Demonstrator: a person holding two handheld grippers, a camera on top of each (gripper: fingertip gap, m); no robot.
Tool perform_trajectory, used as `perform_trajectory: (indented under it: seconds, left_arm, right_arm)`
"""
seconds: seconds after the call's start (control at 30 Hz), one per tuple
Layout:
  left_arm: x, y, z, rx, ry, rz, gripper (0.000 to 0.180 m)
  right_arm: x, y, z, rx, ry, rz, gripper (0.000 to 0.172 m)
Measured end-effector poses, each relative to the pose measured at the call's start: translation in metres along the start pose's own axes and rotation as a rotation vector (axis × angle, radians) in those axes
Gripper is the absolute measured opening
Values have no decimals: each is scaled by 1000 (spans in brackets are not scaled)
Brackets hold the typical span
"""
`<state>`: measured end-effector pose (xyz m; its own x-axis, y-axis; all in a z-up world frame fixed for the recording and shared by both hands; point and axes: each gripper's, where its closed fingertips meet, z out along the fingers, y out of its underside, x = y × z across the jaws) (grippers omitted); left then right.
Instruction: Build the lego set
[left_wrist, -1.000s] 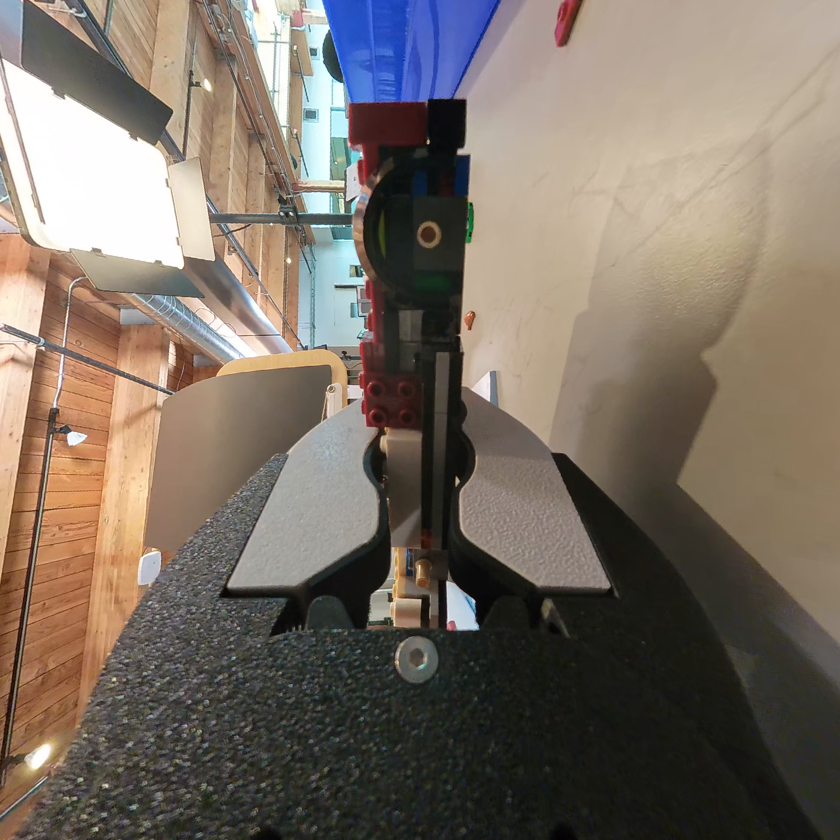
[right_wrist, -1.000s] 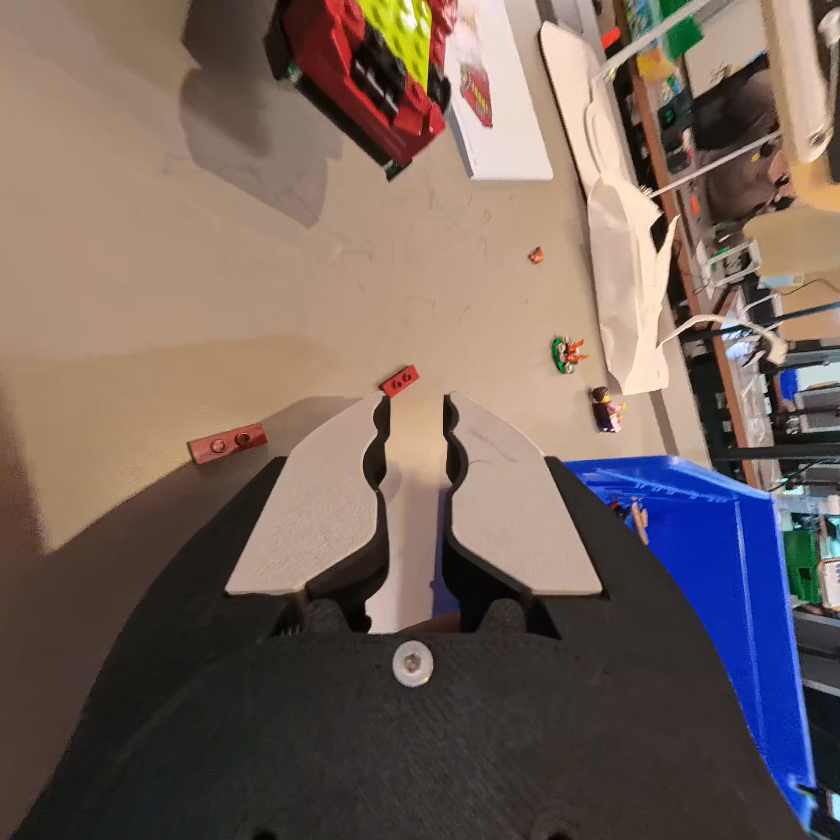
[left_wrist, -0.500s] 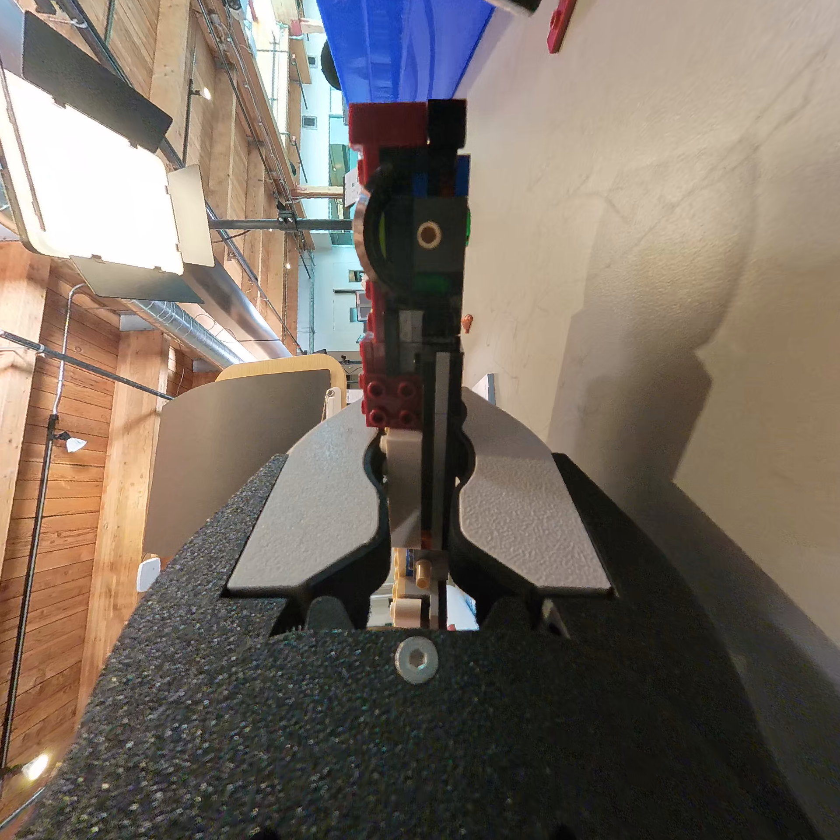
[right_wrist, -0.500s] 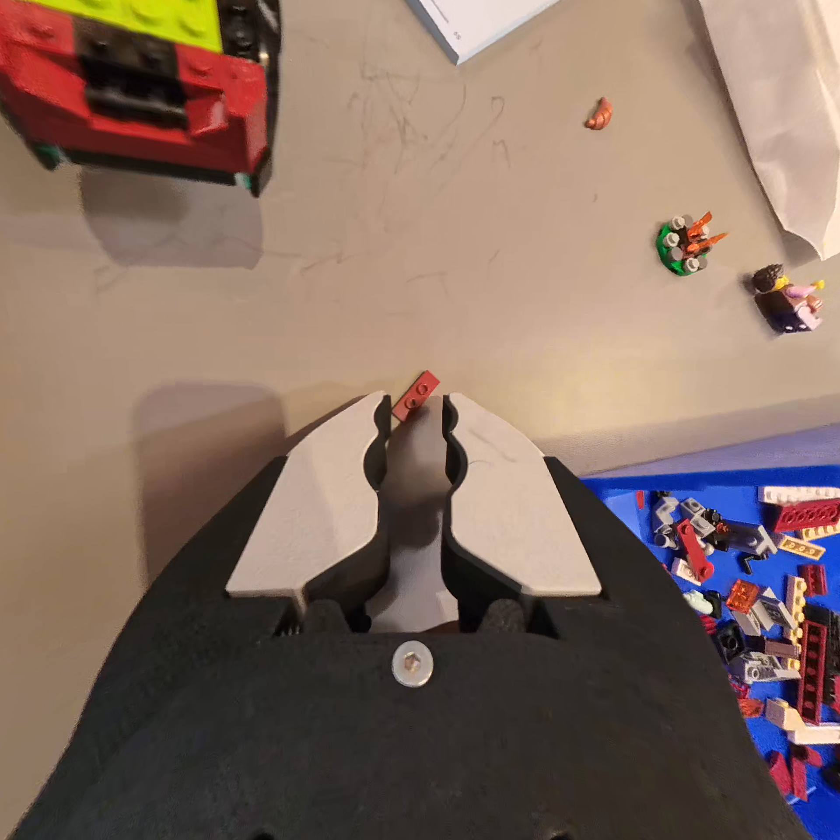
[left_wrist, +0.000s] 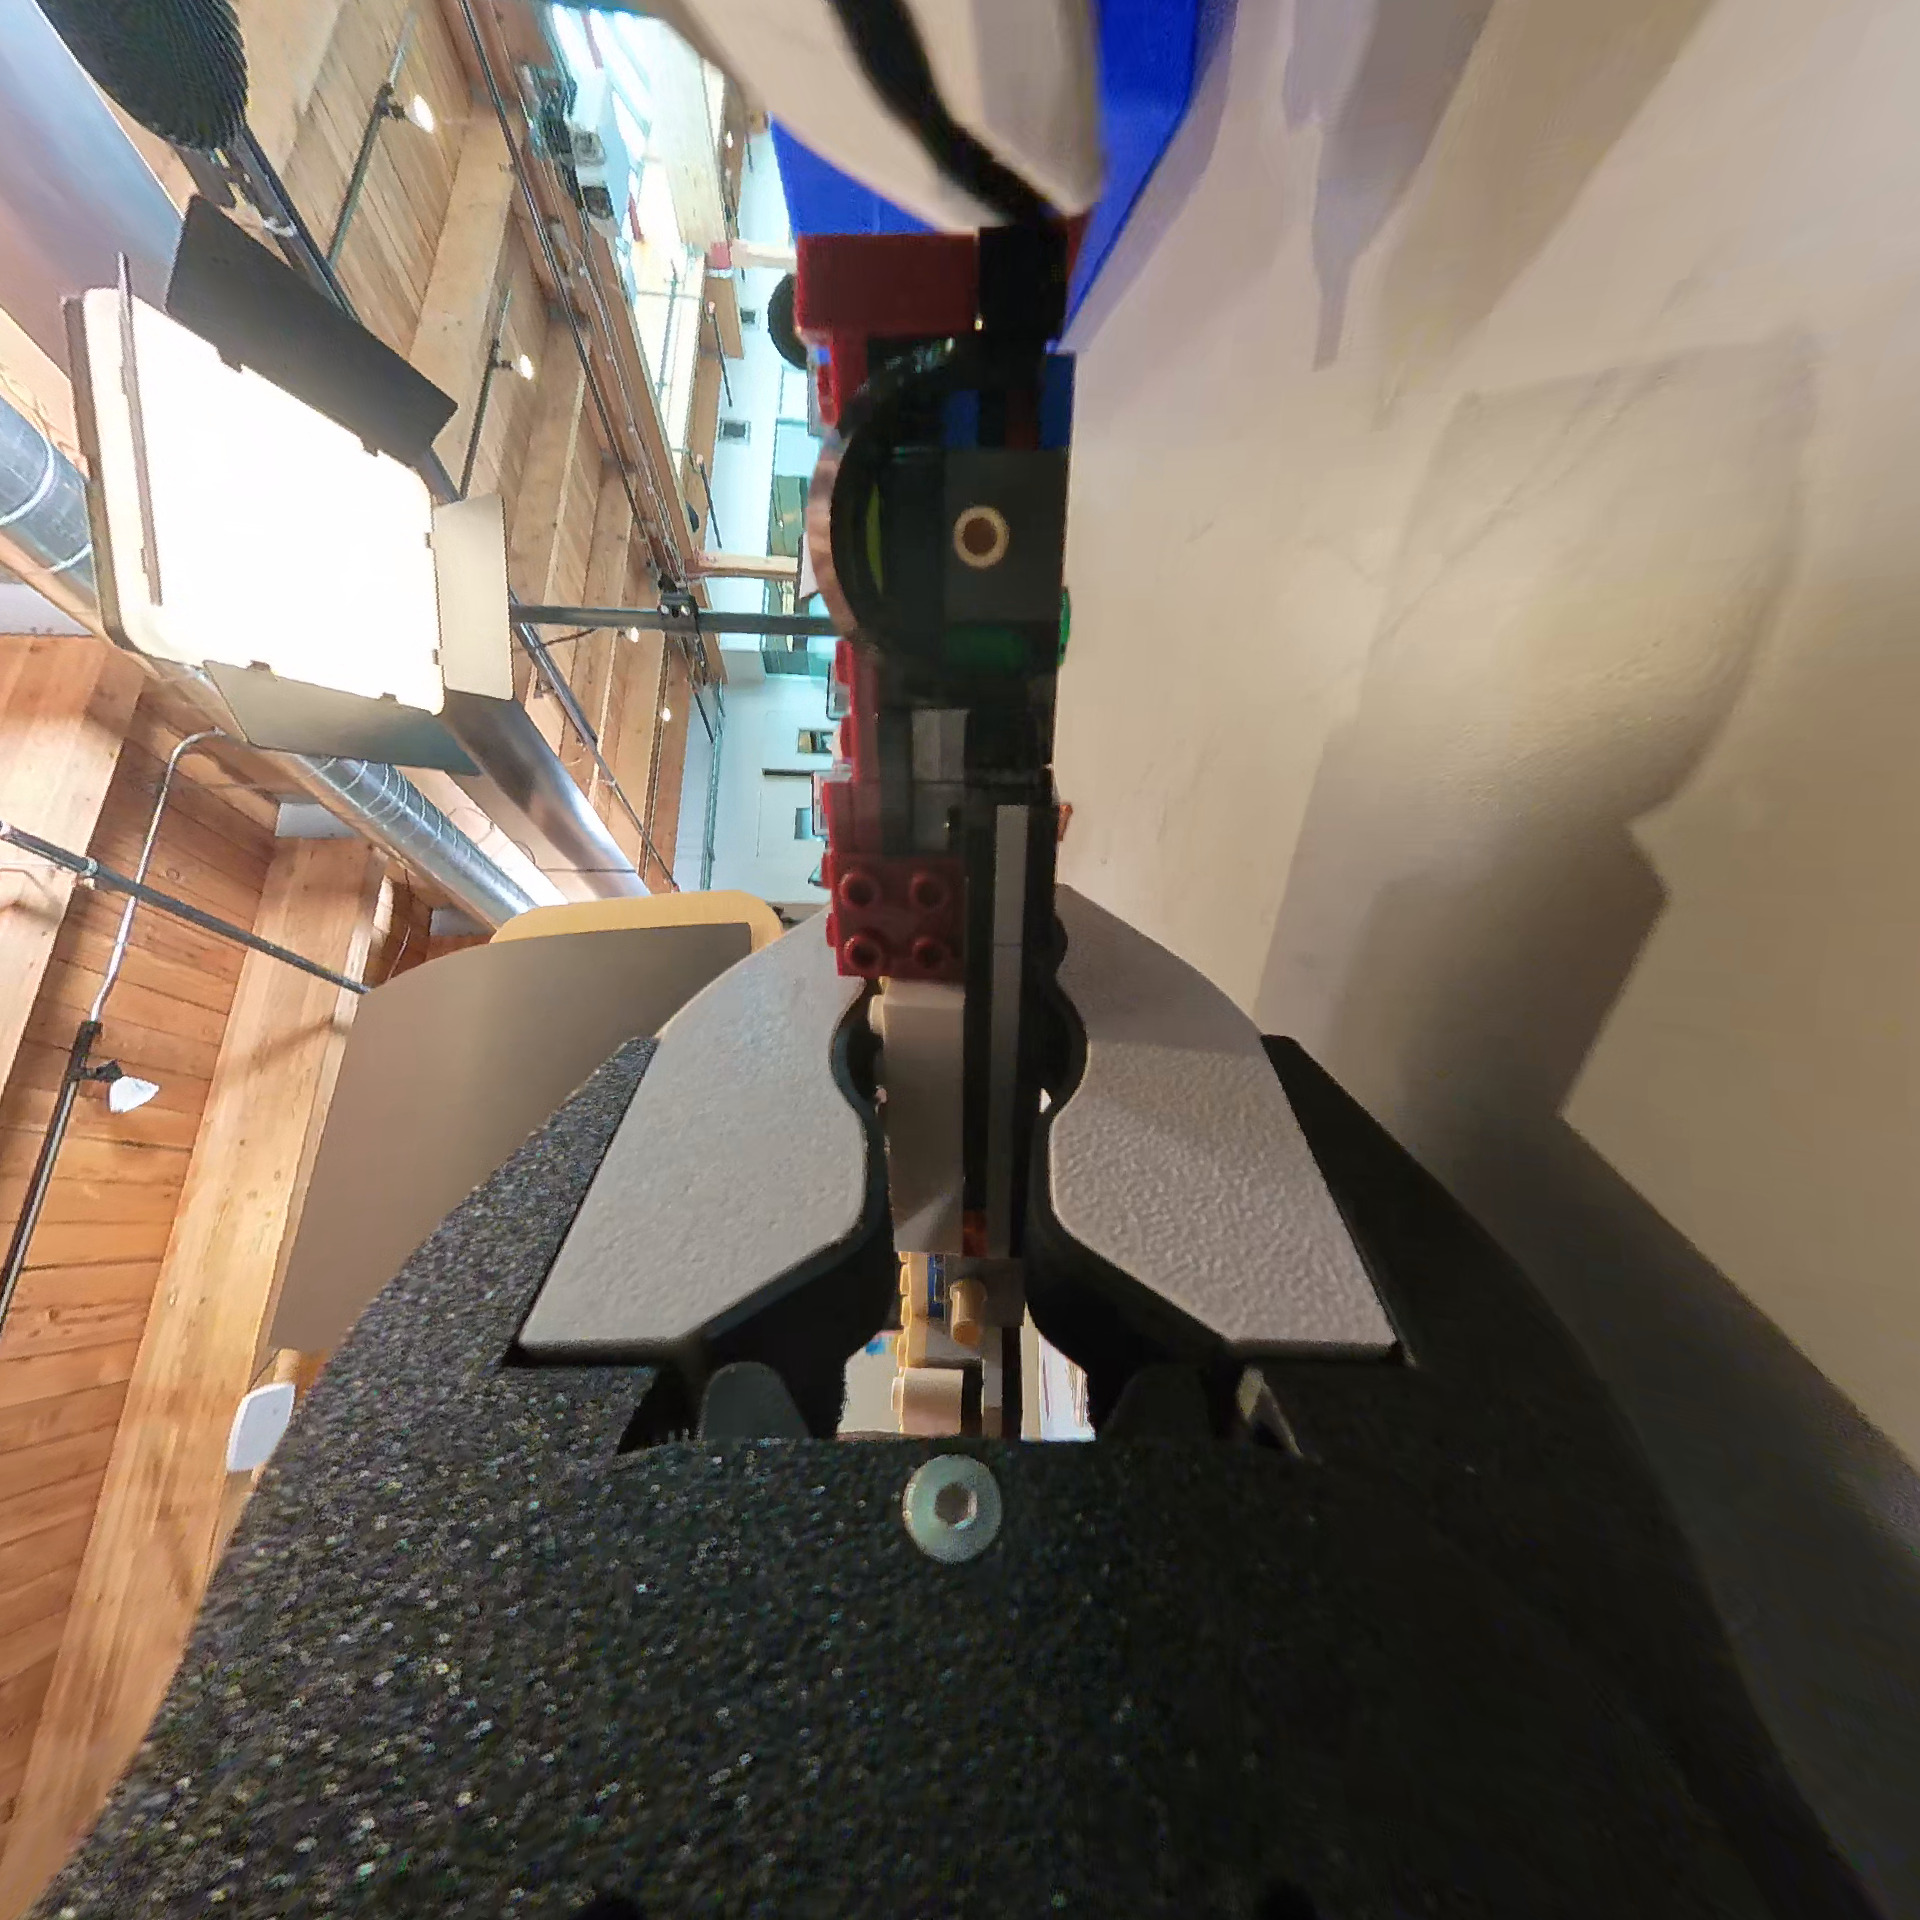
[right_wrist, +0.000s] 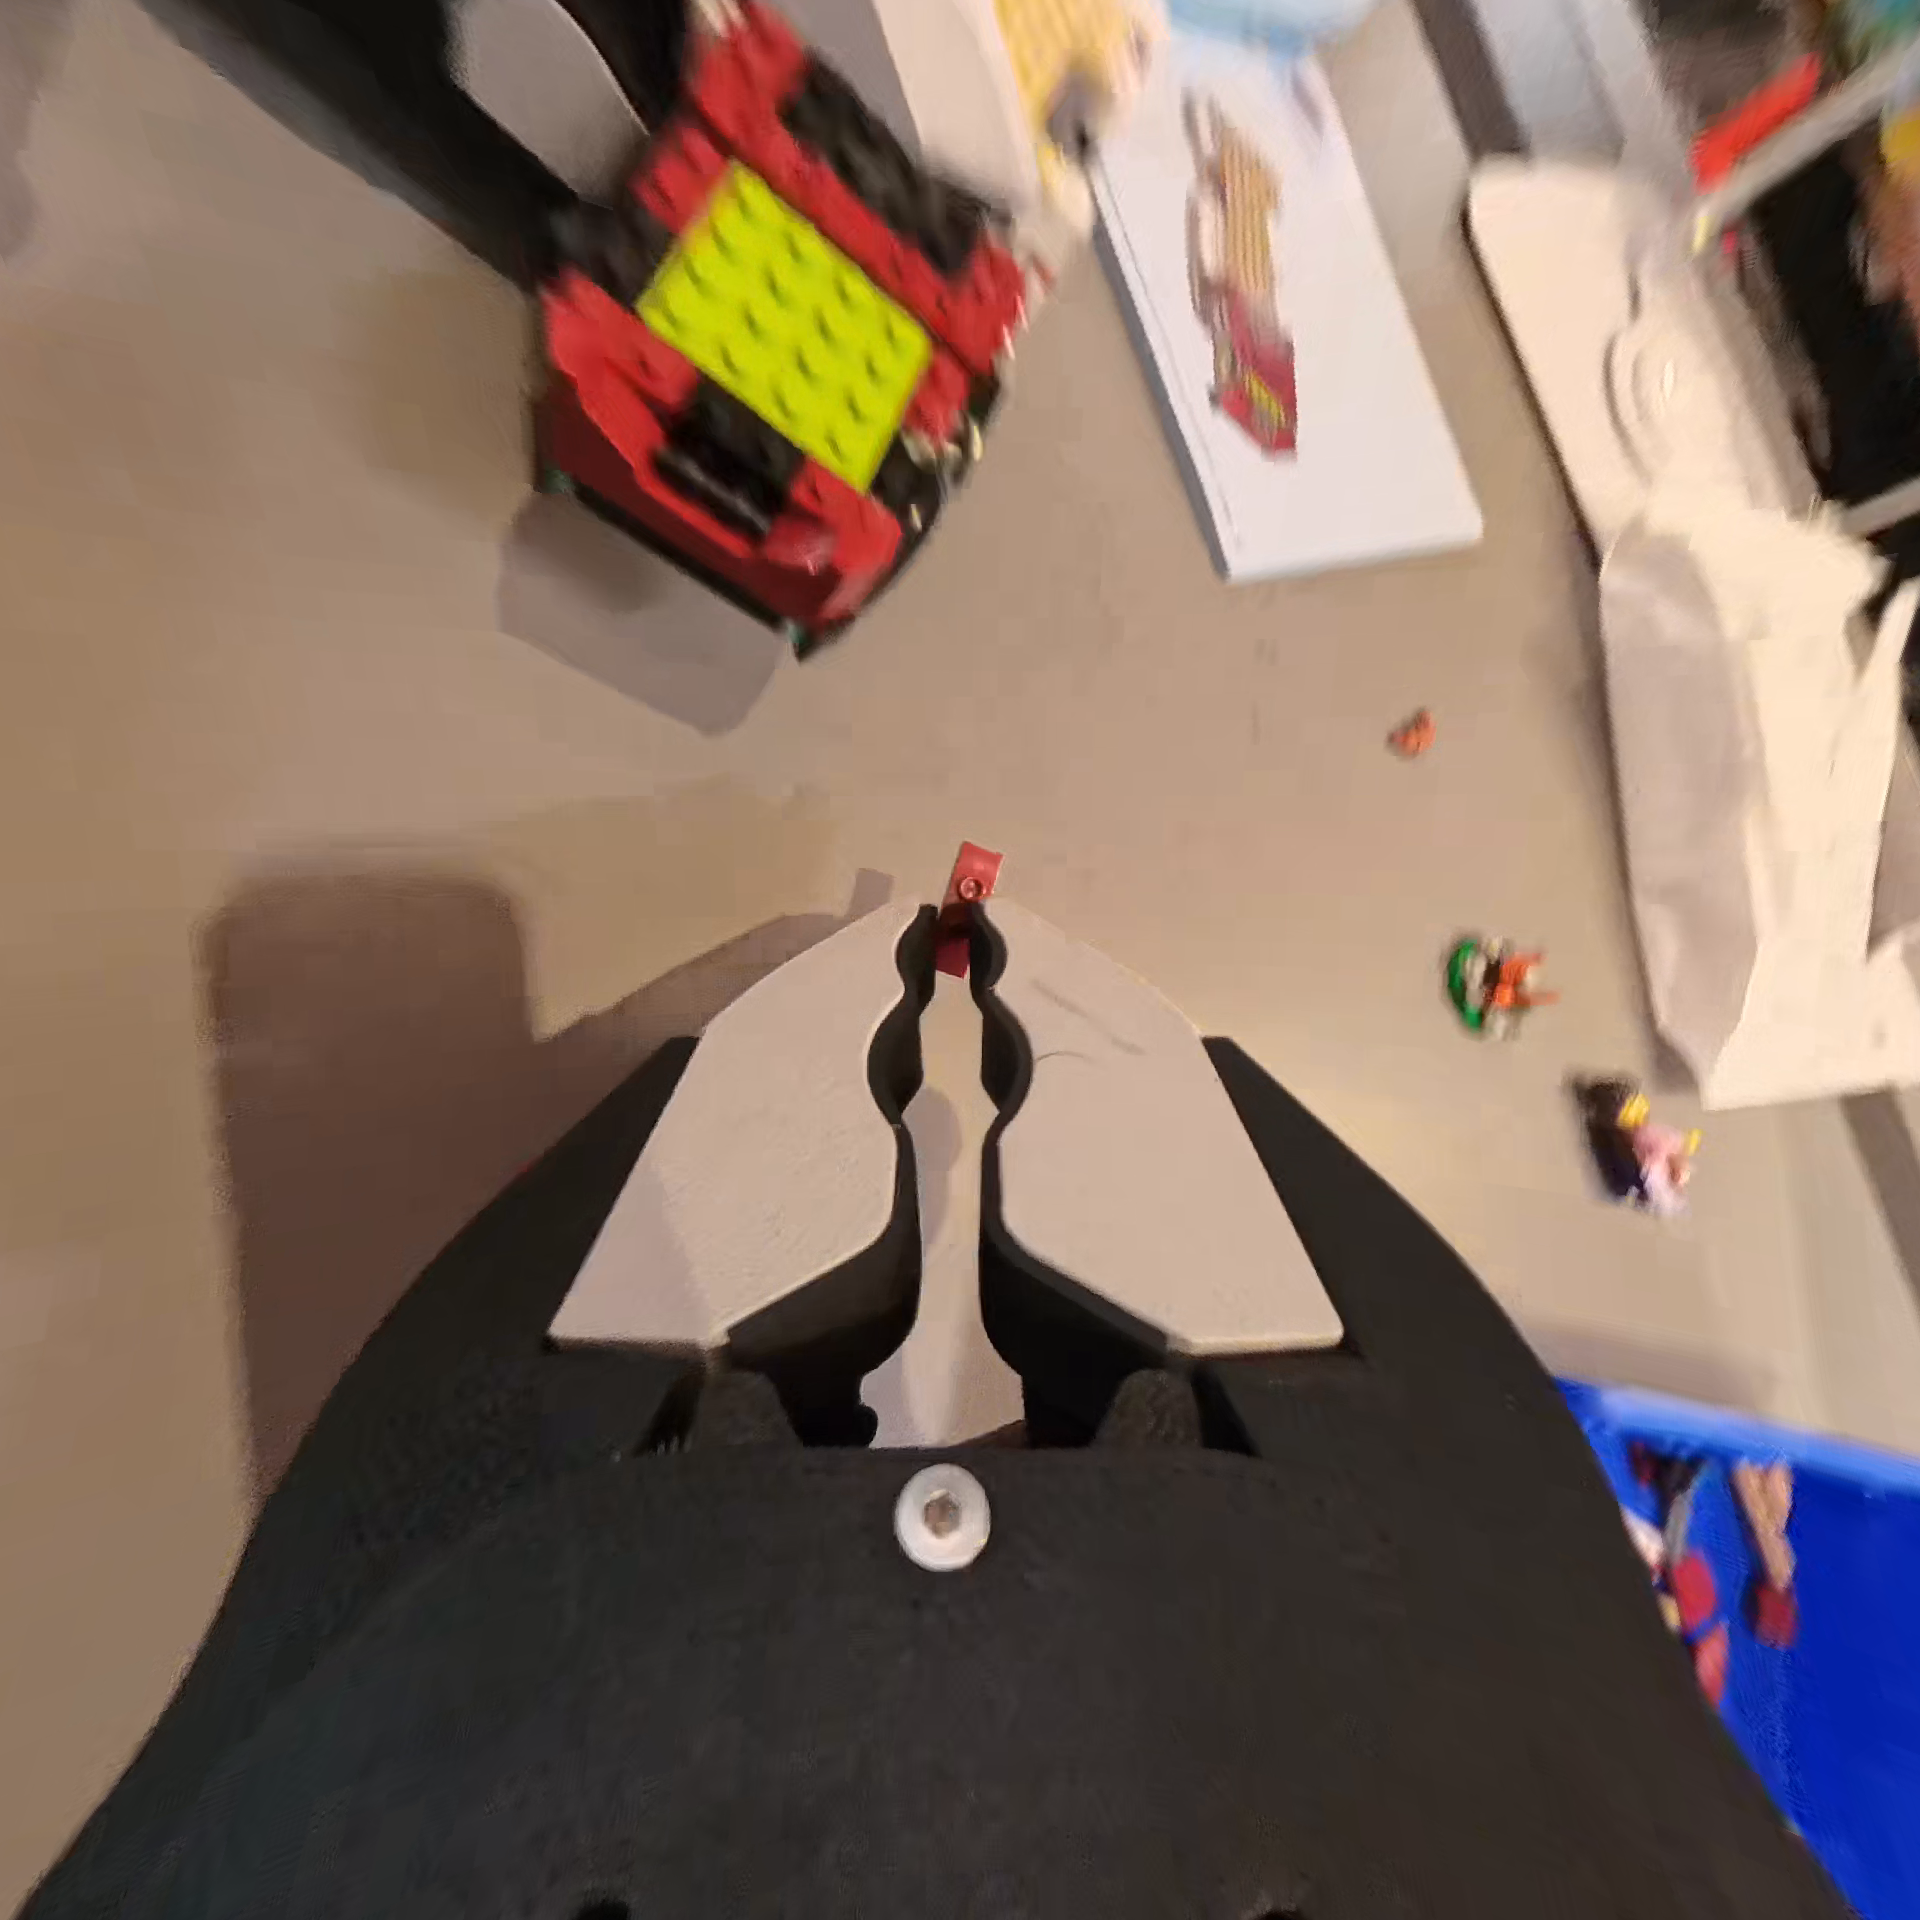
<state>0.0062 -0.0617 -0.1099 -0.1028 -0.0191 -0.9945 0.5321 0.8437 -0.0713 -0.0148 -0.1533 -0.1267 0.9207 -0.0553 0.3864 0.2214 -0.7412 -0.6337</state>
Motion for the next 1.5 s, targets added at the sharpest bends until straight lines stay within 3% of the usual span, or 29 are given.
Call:
perform_trajectory:
  seconds: [0.27, 0.53, 0.97, 1.27, 1.5]
  left_arm:
    - [1, -18, -4, 113, -11, 42, 25]
    - [-5, -31, -8, 145, -53, 61, 25]
    - [-13, -36, -11, 164, -85, 60, 25]
    - [-14, -36, -11, 162, -86, 57, 25]
    - [-21, -30, -11, 138, -117, 29, 25]
  right_arm:
    - [-30, -65, -28, 171, -306, -442, 6]
    - [-35, -82, -11, 128, -470, -611, 6]
    - [-39, -82, -9, 91, -534, -674, 7]
    - [-39, -83, -12, 116, -517, -638, 16]
    - [-31, -83, -32, 197, -430, -540, 35]
